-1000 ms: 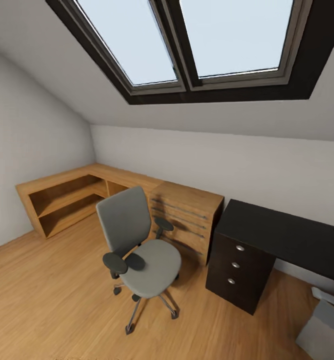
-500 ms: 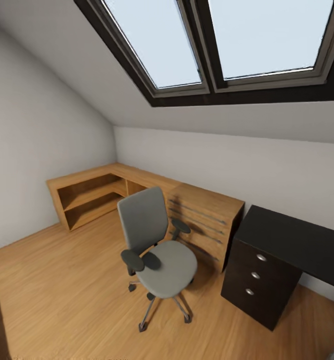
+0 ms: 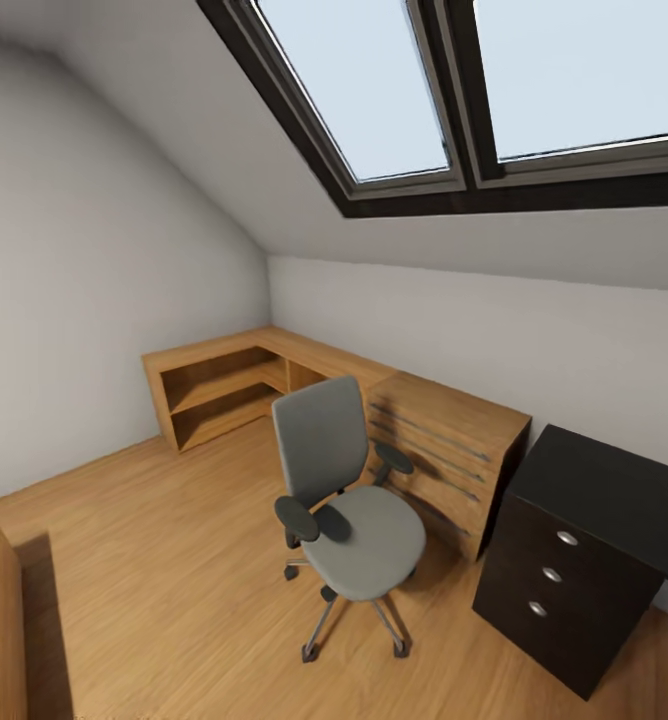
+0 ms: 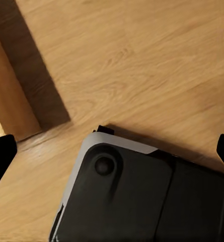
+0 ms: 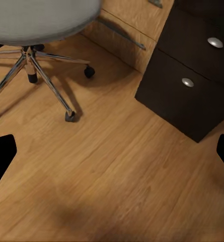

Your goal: In the bedroom, organize the workspace by keeping the computer under the desk, ensuring the monitor is on the desk, placing the keyboard on the desk next to the monitor, placing the mouse on the desk next to the keyboard, moving the folder from the swivel chair onto the desk next to the mouse, stacking the notebook on top of the folder with the pen on top of the notebook, and positioning the swivel chair next to the desk.

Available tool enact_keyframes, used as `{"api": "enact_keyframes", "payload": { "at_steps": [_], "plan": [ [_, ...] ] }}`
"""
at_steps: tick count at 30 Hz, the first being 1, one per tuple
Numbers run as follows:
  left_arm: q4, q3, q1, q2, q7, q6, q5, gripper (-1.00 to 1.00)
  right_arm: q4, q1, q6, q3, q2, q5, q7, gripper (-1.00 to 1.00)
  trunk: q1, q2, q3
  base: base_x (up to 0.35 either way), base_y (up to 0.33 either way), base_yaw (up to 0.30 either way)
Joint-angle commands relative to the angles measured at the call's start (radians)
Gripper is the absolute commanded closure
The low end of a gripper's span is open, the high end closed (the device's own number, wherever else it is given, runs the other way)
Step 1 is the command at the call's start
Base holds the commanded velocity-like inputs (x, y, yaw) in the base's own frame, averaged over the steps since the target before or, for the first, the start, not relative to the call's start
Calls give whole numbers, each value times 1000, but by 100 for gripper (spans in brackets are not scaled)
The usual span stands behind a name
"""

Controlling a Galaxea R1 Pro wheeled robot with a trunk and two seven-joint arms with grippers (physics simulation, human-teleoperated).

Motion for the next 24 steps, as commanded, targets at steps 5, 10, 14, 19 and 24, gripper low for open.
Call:
{"api": "enact_keyframes", "payload": {
  "at_steps": [5,10,14,19,24],
  "plan": [
    [111,-5,-21,-15,-2,-145,8,-100,85,-6,-12,15,-2,-5,-4,-100,0,0,6,0,0,194],
    [184,-7,-24,-39,-2,-357,6,-100,106,-6,-69,18,-1,-4,-4,-100,0,0,12,0,0,203],
    [202,-8,-25,-54,-3,-425,6,-100,111,-6,-87,19,1,6,-4,-100,0,0,16,0,0,222],
    [215,-24,-25,-55,-3,-440,-15,-100,114,-6,-90,19,1,44,-4,-100,0,0,20,0,0,247],
    [244,-44,-25,-51,-3,-443,-95,-100,114,-6,-39,18,1,55,-4,-100,0,0,22,0,-1,264]
  ]
}}
